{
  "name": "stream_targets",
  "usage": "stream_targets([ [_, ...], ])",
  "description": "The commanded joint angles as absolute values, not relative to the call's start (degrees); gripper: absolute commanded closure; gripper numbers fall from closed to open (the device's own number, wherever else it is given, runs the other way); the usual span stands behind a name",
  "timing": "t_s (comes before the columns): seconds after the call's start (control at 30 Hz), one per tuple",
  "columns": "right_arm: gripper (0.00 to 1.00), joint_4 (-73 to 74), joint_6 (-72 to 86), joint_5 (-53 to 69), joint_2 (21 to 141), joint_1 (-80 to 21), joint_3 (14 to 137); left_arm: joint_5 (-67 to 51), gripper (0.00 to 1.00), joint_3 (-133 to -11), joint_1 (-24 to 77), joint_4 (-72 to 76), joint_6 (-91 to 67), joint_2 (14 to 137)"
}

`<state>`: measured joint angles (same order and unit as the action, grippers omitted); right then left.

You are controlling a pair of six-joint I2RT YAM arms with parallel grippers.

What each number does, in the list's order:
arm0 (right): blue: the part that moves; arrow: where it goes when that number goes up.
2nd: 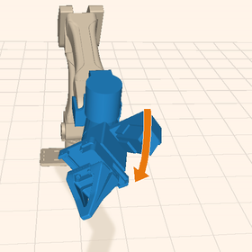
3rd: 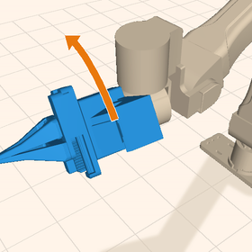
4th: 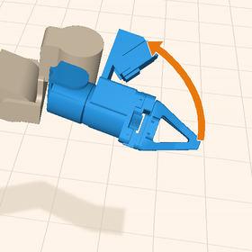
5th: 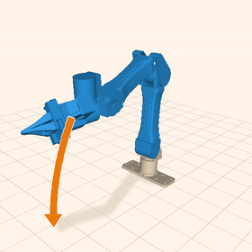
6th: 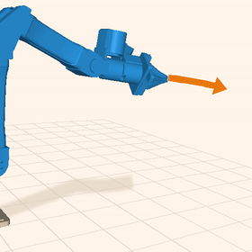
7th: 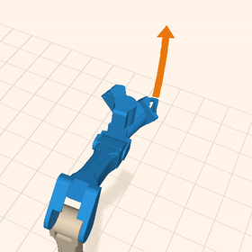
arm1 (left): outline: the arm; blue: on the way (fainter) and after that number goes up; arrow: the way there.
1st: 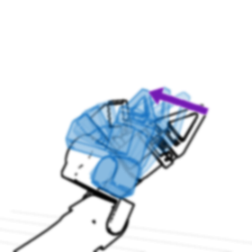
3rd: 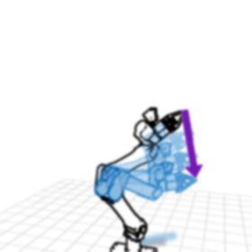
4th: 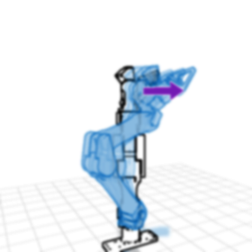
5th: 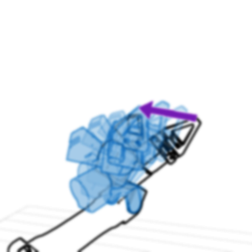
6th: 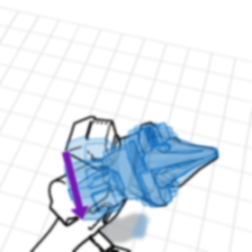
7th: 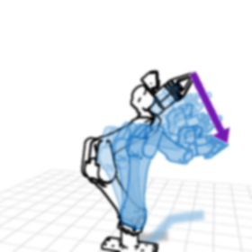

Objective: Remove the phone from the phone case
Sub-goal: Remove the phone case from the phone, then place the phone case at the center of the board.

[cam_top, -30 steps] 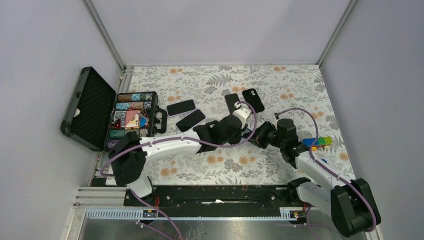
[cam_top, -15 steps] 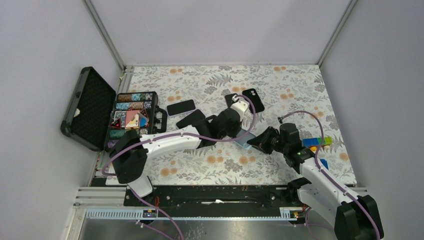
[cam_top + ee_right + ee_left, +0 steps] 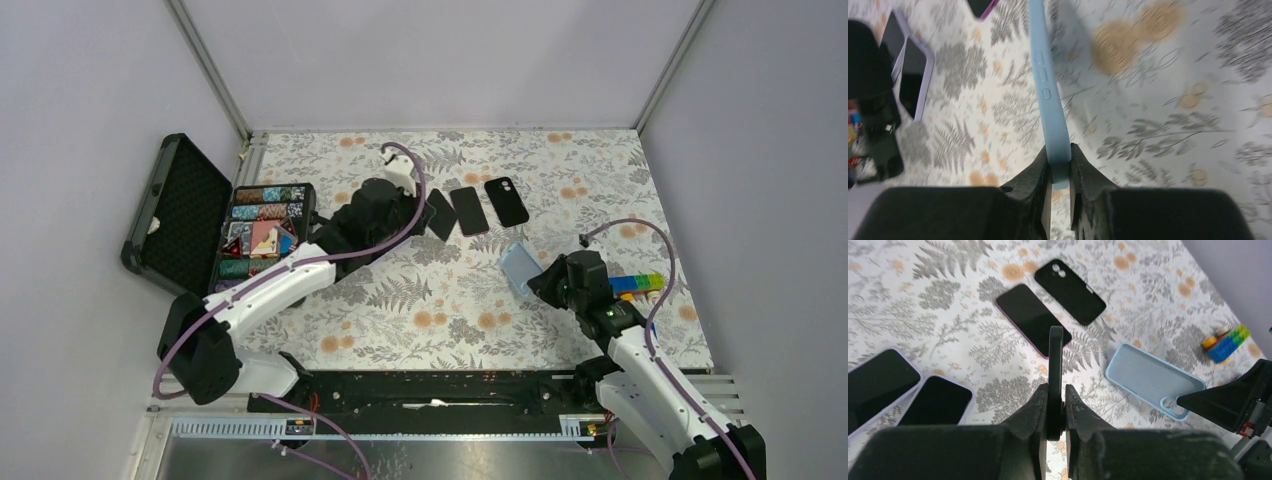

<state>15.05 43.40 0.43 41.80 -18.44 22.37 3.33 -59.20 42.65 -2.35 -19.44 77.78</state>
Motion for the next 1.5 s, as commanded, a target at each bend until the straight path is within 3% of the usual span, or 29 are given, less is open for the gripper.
stream_targets([
  [0.0, 1.00, 14.86, 40.32, -10.47, 42.90, -15.36, 26.48, 0.37, 1.00, -59.07, 41.76, 6.21, -19.62, 73.51],
  [0.2, 1.00, 10.90, 40.50, -3.66, 55.19, -9.39, 30.93, -4.37, 1.00, -59.53, 41.79, 7.80, -16.00, 75.65],
  [0.3, 0.92, 6.97, 41.43, 4.60, 62.47, -5.22, 31.46, -7.41, 1.00, -61.69, 41.86, 6.76, -12.93, 78.60],
  [0.4, 0.79, 4.21, 43.20, 10.28, 68.74, -2.69, 31.34, -9.25, 1.00, -64.22, 42.31, 4.92, -8.26, 82.08],
  [0.6, 0.30, -1.08, 42.77, 11.70, 71.91, -1.28, 29.82, -5.32, 1.00, -67.95, 46.07, 1.12, 1.00, 87.32],
  [0.77, 0.12, 1.73, 40.16, 7.59, 68.88, -0.53, 31.70, -0.57, 1.00, -71.62, 49.27, -1.98, 6.94, 91.65],
  [0.97, 0.04, 6.63, 39.09, 4.13, 61.46, -0.39, 30.94, 4.23, 1.00, -72.17, 52.23, -0.51, 13.39, 94.48],
  [1.1, 0.03, 6.16, 41.41, 5.97, 54.84, -0.36, 28.42, 5.80, 1.00, -69.94, 53.67, 4.28, 17.80, 95.91],
  [1.47, 0.00, 22.23, 43.33, 5.75, 36.94, 2.17, 33.66, 8.25, 1.00, -69.80, 58.23, 8.69, 28.90, 105.15],
])
